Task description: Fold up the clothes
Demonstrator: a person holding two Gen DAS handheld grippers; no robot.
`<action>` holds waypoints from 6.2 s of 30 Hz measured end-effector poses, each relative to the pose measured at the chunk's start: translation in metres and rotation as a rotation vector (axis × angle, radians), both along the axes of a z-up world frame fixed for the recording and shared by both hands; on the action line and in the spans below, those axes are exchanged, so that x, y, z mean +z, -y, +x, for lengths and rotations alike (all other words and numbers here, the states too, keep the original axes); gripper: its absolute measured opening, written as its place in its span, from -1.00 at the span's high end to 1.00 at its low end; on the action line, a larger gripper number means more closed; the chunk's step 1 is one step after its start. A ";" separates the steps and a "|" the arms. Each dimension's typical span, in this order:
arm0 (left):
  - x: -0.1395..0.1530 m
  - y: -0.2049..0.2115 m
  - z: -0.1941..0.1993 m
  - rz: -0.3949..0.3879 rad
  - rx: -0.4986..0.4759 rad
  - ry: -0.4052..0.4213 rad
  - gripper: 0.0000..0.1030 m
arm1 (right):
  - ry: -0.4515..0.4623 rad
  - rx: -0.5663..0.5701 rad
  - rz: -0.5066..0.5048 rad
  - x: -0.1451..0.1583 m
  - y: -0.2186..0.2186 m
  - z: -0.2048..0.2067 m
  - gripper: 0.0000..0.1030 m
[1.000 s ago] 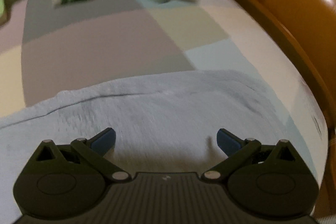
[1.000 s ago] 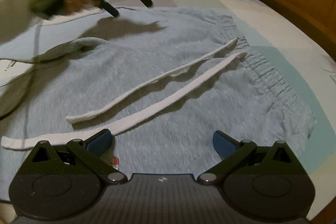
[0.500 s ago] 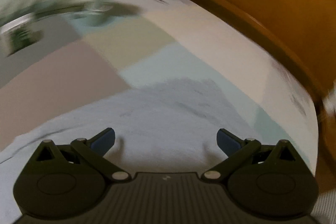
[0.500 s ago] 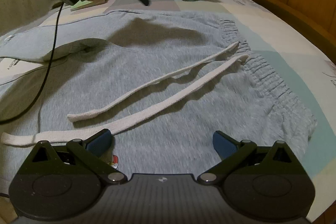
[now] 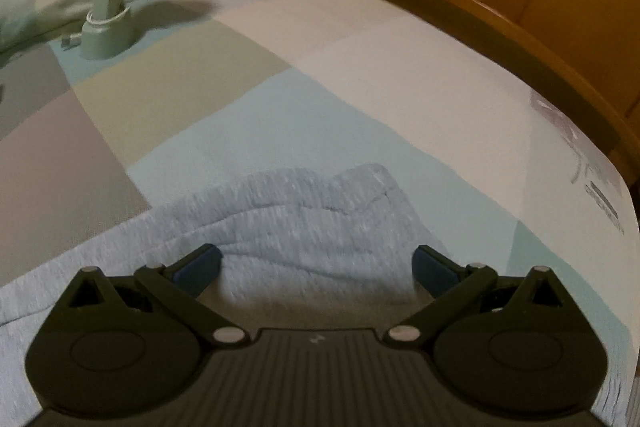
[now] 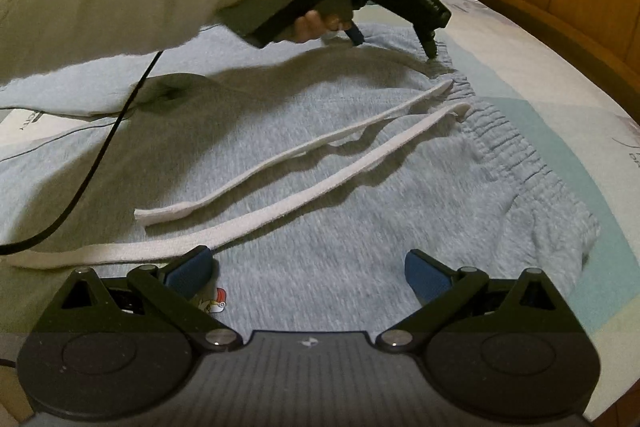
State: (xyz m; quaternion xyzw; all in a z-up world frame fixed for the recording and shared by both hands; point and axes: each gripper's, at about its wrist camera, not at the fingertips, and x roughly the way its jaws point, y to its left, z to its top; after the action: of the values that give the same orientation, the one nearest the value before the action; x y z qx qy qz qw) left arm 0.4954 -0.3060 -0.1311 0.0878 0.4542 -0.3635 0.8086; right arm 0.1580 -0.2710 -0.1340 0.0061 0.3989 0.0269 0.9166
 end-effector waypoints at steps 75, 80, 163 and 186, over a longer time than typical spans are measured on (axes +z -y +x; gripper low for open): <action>0.034 -0.309 -0.299 -0.021 0.179 0.162 -0.99 | 0.077 -0.055 -0.007 -0.004 -0.026 -0.032 -1.00; 0.040 -0.261 -0.265 -0.049 0.084 0.204 -0.99 | 0.084 -0.051 -0.006 -0.005 -0.025 -0.034 -1.00; 0.029 -0.167 -0.216 -0.126 -0.068 0.078 -0.99 | 0.049 -0.014 -0.012 -0.003 -0.019 -0.032 -1.00; 0.044 -0.182 -0.201 -0.117 -0.008 0.147 -0.99 | 0.042 -0.011 -0.012 -0.003 -0.018 -0.029 -1.00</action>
State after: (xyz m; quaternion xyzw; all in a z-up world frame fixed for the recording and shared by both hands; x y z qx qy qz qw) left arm 0.2946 -0.1244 -0.0871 0.0686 0.3712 -0.3855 0.8420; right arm 0.1290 -0.2534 -0.1370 0.0024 0.3798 0.0195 0.9249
